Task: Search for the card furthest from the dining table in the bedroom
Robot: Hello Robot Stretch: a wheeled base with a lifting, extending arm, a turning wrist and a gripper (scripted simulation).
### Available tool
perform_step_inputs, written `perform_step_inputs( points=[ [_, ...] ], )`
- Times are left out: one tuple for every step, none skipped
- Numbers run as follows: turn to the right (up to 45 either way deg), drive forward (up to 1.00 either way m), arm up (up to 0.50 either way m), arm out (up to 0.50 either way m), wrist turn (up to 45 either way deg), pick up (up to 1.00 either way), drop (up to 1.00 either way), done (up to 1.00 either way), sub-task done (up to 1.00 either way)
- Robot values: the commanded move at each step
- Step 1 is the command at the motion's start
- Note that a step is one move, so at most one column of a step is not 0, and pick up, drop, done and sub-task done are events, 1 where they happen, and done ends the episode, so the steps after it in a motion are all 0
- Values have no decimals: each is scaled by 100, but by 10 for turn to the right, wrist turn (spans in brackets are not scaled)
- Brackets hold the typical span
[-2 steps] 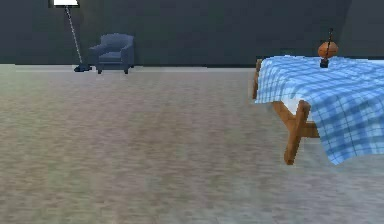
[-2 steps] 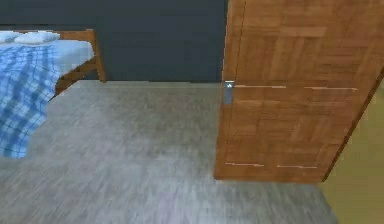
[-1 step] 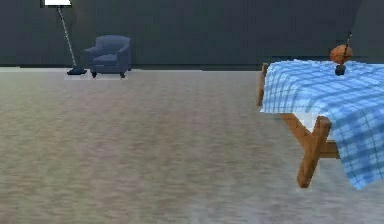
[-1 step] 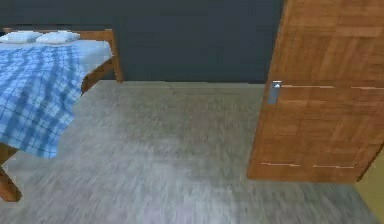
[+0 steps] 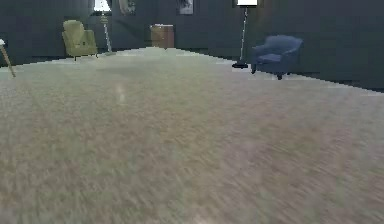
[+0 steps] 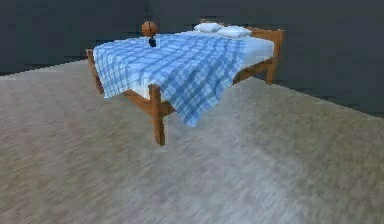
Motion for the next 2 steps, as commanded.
perform_step_inputs(
  points=[
    [-390,0,0,0,0,0,0,0,0],
    [0,85,0,0,0,0,0,0,0]
  ],
)
